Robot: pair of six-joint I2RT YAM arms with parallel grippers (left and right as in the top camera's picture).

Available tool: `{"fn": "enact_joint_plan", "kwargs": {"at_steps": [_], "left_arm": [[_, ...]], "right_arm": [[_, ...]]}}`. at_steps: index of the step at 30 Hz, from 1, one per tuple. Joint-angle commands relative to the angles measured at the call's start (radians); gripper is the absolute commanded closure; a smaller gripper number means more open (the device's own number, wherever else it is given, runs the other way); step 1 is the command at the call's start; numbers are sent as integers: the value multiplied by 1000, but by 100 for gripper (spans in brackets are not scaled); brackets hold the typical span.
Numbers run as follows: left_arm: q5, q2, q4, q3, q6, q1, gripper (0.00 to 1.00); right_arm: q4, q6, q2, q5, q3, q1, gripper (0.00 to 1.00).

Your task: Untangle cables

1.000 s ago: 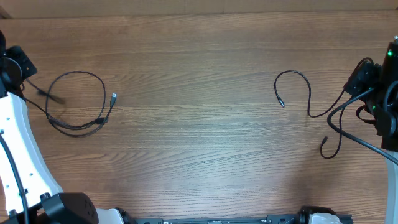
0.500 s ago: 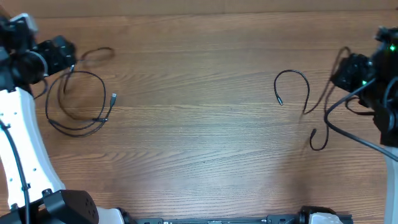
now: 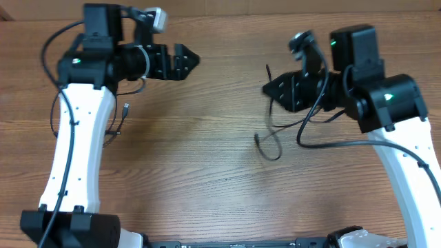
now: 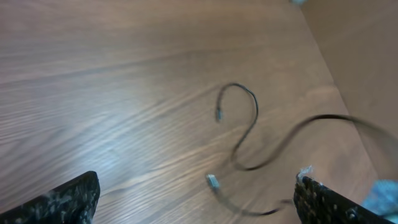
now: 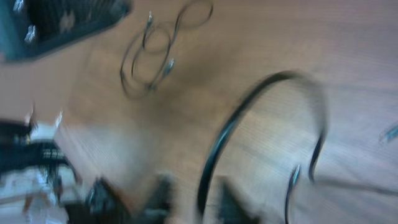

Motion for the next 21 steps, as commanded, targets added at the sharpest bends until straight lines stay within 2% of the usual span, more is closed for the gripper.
{"fn": "enact_joint_plan", "kwargs": {"at_steps": [1, 3, 4, 7, 17, 20, 21], "left_arm": [[21, 65, 8, 8, 4, -53, 2], [21, 94, 8, 8, 4, -89, 2], [19, 107, 8, 8, 5, -105, 2], [-3, 144, 9, 8, 4, -146, 1], [-261, 293, 4, 8, 4, -279, 1], [-264, 337, 4, 8, -13, -306, 8], [-279, 369, 5, 8, -91, -323, 13]], "right_arm": [[-71, -79, -12, 160, 20, 36, 38], [-120, 17, -12, 402, 20, 27, 26], [-137, 81, -13, 502, 20, 13, 16], [-164, 187, -13, 645, 20, -32, 0], [-211, 195, -13, 636, 20, -198, 0], [-217, 195, -13, 636, 20, -219, 0], [-218, 195, -13, 636, 20, -225, 0]]}}
